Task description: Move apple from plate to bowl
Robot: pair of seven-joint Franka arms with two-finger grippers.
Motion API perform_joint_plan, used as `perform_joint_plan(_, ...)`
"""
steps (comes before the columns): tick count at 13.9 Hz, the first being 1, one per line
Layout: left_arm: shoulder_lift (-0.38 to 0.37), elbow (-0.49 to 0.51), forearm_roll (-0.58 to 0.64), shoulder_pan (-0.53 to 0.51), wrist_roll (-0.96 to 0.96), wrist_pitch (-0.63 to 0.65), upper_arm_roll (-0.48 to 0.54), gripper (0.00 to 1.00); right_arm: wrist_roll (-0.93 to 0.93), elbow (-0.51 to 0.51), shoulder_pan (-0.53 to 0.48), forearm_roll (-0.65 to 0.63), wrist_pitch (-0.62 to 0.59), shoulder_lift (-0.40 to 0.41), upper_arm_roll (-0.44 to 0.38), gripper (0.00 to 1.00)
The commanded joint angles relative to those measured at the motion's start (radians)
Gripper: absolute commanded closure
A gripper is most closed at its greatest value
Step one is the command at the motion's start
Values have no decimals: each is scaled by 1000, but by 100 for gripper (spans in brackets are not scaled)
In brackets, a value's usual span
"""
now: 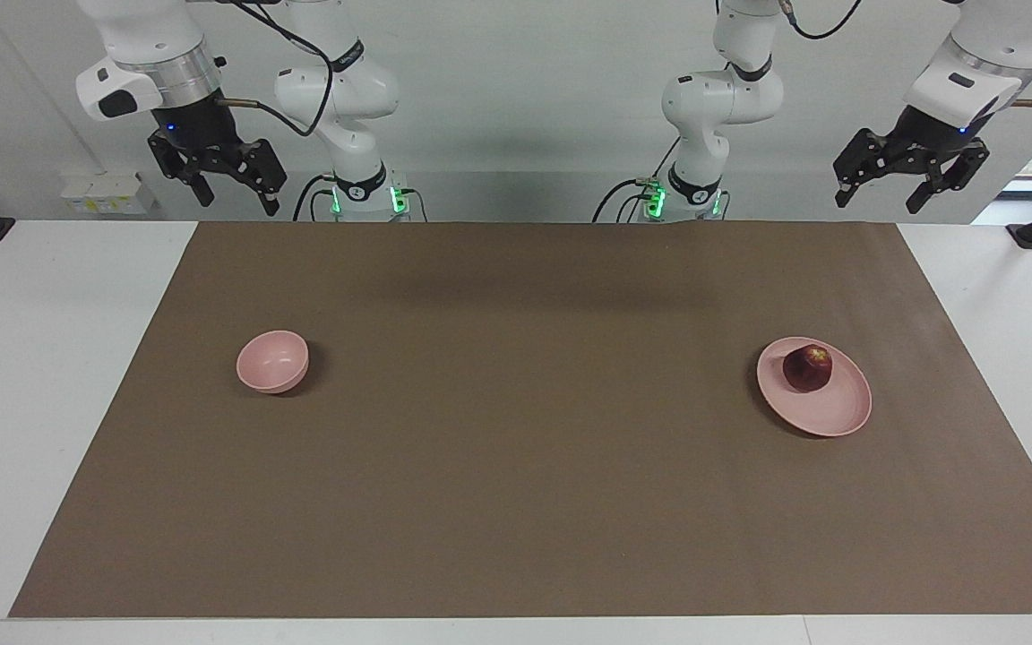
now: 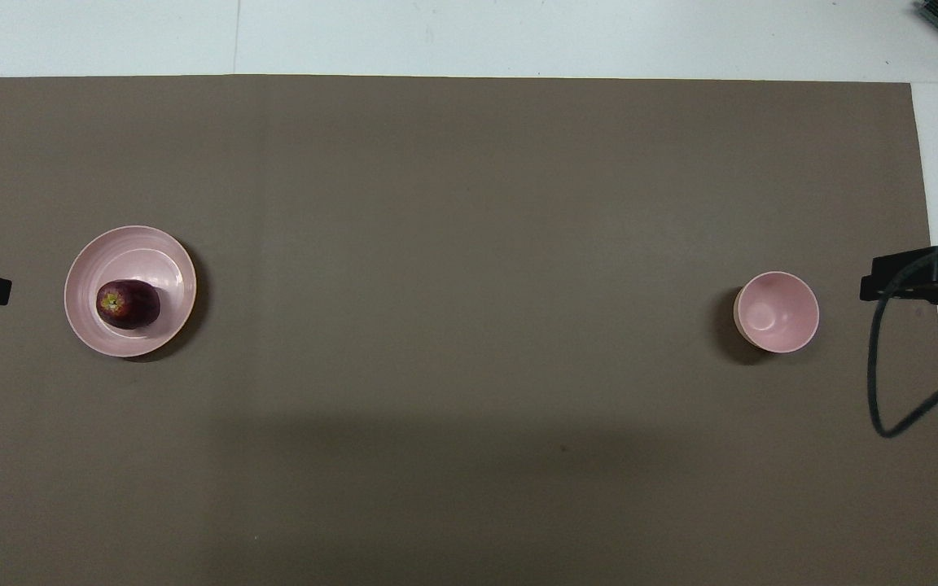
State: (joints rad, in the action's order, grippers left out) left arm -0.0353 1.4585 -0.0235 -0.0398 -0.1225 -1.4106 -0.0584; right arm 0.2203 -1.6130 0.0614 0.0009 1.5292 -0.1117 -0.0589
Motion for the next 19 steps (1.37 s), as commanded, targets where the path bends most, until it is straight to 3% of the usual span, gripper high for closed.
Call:
perform_joint_plan(1, -24, 29, 17, -6, 10, 2, -4, 0, -6, -10, -14, 5, 16, -13, 11, 0)
perform_joint_plan(4, -28, 34, 62, 1, 12, -24, -6, 0, -6, -10, -14, 5, 16, -13, 11, 0)
perform_joint_plan(19, -46, 62, 51, -2, 1, -25, -11, 0, -6, -11, -14, 7, 16, -13, 11, 0)
